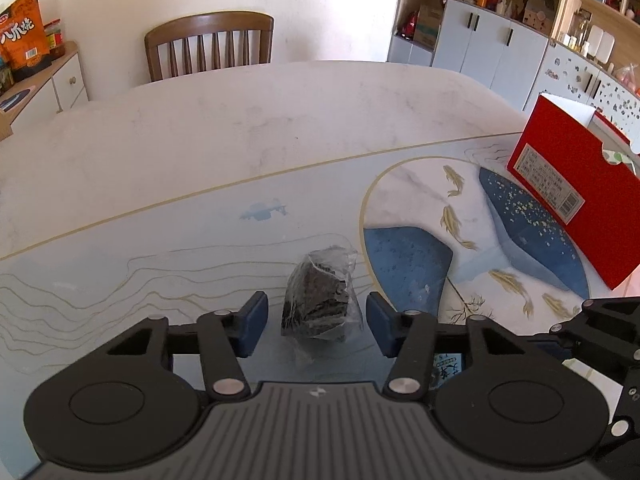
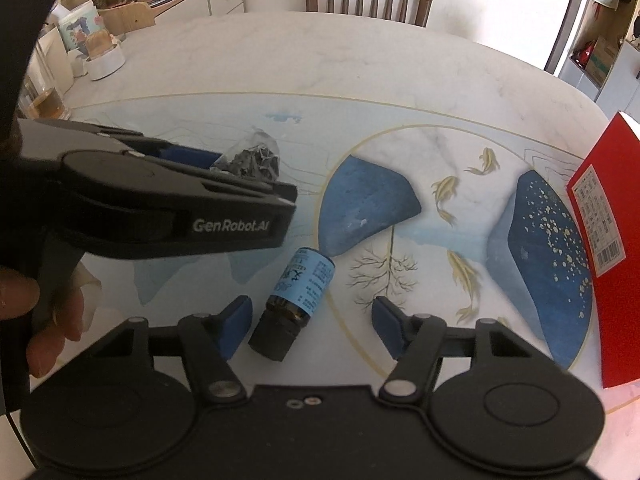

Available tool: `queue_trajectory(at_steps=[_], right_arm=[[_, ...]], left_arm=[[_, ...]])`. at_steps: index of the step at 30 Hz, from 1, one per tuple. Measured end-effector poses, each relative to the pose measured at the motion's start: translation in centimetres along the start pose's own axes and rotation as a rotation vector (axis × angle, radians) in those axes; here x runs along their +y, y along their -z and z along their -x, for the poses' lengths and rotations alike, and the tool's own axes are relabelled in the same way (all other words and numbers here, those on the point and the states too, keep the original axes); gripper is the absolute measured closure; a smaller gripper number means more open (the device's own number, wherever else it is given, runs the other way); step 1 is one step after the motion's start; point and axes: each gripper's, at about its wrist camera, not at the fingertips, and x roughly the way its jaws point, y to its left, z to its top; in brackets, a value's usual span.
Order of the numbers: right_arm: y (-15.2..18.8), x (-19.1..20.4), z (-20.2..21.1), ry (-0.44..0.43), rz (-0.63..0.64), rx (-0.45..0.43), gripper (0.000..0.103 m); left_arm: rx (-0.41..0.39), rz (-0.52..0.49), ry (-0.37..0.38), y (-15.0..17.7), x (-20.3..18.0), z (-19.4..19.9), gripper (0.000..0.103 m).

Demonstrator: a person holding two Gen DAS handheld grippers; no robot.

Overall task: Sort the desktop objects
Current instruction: 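Grasp the black snack bag with the left tool while the right tool grasps the blue-labelled bottle, then carry the snack bag and bottle with both tools over the shoebox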

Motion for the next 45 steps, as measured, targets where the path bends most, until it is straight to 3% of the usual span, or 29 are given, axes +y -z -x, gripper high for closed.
queue_trajectory(at_steps=[2, 4, 12, 33, 45], right_arm=[[0.0, 0.0, 0.1, 0.001, -0.001, -0.004, 0.045], [0.0, -0.1, 0.1, 0.0, 0.002, -0.007, 0.051], [-0.1, -0.6, 0.3, 0.003, -0.004, -0.015, 0.077], [1.3, -3.5, 2.1, -0.019, -0.024, -0.002, 0.08], [2.0, -5.9, 4.7, -0.082, -0.063, -0.035, 0.08]], left_arm=[[0.006, -0.011, 0.0, 0.1, -0.1, -0.1, 0.061], [0.011, -0.02, -0.003, 0.2, -0.3, -0.2, 0.064], [0.01, -0.046, -0.011, 0.4, -0.7, 0.1, 0.068], [0.029, 0.023, 0.005, 1.7, -3.1, 2.7, 0.073], [0.037, 0.059, 0.003, 2.3, -6.1, 4.9, 0.073]])
